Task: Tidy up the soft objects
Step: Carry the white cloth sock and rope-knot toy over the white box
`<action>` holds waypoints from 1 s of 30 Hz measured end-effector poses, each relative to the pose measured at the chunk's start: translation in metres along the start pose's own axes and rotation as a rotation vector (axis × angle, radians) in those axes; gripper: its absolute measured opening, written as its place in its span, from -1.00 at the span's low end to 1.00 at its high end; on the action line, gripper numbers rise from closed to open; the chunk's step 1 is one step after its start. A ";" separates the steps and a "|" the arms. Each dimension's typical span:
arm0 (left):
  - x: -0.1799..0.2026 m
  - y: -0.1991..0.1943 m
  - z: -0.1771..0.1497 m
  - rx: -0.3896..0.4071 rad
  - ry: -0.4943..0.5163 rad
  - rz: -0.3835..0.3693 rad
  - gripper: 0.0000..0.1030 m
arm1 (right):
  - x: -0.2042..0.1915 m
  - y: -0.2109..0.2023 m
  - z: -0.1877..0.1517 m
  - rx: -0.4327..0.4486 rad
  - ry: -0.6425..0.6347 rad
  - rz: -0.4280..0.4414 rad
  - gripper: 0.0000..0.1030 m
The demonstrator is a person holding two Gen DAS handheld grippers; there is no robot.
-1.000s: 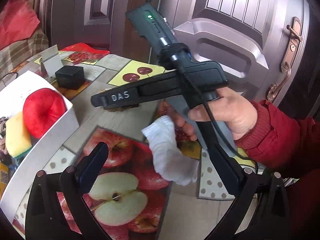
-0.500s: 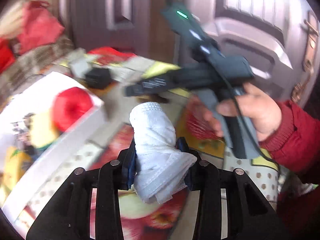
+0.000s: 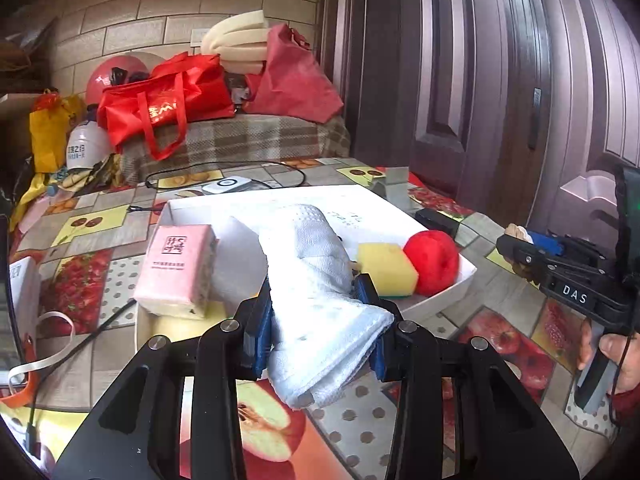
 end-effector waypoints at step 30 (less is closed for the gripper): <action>-0.083 0.032 0.021 0.020 -0.065 0.185 -0.27 | -0.080 0.030 0.020 0.002 -0.032 0.087 -0.27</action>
Point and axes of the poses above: each gripper's, at about its wrist camera, not at the fingertips, and y roughly the way its jaws point, x to its right, z to its top, the point moved 9 cm from there along y, roughly the way its jaws point, and after that the axes turned 9 degrees about -z, right-handed, at the moved point
